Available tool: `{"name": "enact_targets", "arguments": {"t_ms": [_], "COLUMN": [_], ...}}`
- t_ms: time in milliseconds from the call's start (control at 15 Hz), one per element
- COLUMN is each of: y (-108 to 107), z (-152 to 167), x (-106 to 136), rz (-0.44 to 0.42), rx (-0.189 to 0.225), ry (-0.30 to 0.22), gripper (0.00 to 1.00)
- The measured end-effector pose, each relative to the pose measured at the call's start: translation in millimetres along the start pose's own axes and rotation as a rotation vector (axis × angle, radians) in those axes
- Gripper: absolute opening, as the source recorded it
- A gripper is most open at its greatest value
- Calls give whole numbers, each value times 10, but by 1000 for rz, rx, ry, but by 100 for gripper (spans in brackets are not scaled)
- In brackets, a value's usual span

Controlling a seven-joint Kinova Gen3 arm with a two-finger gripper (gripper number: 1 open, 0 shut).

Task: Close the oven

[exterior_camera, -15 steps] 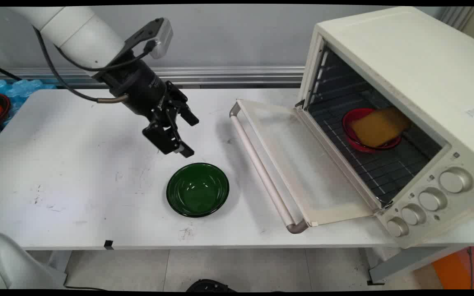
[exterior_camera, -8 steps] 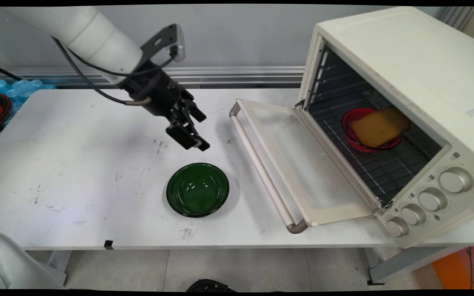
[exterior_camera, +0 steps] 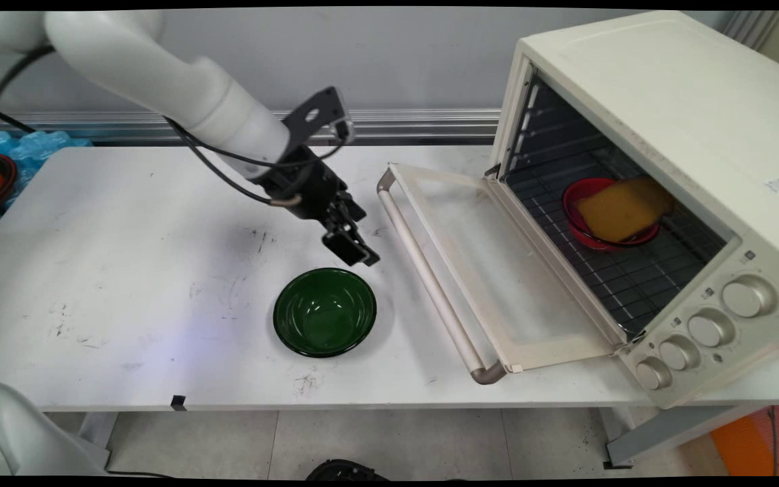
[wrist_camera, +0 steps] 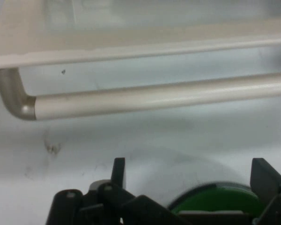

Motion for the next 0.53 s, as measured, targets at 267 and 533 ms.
{"name": "enact_targets", "arguments": {"t_ms": [267, 533], "y": [-15, -28], "z": [343, 548], "x": [39, 57], "rz": [-15, -17], "rx": [10, 15], "ry": [-4, -4], "gripper": [100, 100]}}
